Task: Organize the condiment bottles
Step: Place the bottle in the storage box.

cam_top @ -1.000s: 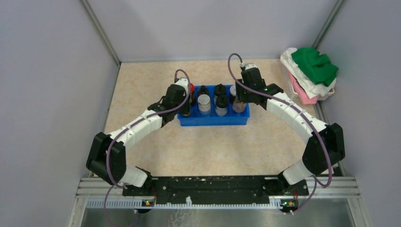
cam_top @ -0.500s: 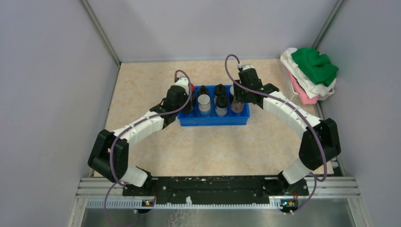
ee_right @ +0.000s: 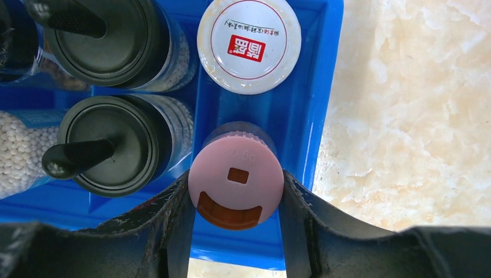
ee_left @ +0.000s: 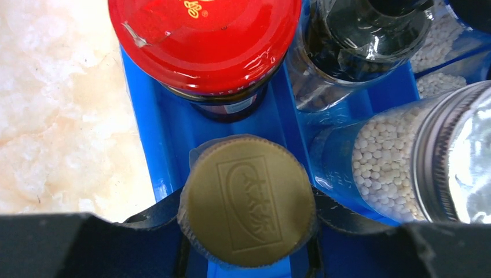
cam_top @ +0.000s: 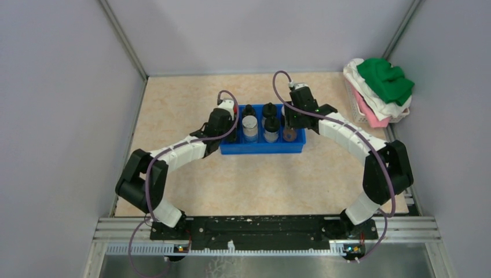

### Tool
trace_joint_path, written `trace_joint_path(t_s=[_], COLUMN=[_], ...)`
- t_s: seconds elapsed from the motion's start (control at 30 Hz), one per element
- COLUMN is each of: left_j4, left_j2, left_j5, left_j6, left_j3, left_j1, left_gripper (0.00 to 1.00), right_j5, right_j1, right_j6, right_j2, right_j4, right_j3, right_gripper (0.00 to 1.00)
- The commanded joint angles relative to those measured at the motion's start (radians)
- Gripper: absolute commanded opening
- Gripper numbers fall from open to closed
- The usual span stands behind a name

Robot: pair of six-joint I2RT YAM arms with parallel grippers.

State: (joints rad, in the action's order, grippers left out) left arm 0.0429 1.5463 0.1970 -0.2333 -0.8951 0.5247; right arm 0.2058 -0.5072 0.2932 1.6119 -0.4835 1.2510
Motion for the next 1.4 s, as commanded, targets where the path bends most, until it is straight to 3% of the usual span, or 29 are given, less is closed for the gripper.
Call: trace_joint_path(t_s=[0.0,0.7,0.97,1.07,1.23,1.37], left_j4=[0.127,0.146,0.142,0.135,0.119,0.11], left_j2=[0.014,0.092,0.1,0.101,0.103,0.1], left_j5=[0.01,0.07,0.068,0.069,0.069,0.061], left_j6=[0.002,0.001,-0.013,-0.011,-0.02,-0.021], left_j3=[-0.003,-0.032,-0.027,-0.028,-0.029,-0.032], left_j1=[0.002,0.003,0.003,0.003,0.003,0.003], left_gripper=[0.01,0.01,0.06,0.12,0.36,0.47], right_j5=[-0.006,-0.036,-0.04,-0.043,-0.045,-0.047], right_j1=[0.002,0.01,0.01,0.01,0.01,0.009], right_j6=[0.012,0.014,0.017,0.018,0.021,0.022], right_j2=[0.009,0.066,0.064,0.062,0.062,0.062], right_j4=[0.053,0.09,0.089,0.092,0.09,0.088], right_j3=[-0.009,-0.043,-0.054,-0.058,-0.06,-0.058], right_gripper=[0.0,0.0,0.0,0.0,0.0,0.0])
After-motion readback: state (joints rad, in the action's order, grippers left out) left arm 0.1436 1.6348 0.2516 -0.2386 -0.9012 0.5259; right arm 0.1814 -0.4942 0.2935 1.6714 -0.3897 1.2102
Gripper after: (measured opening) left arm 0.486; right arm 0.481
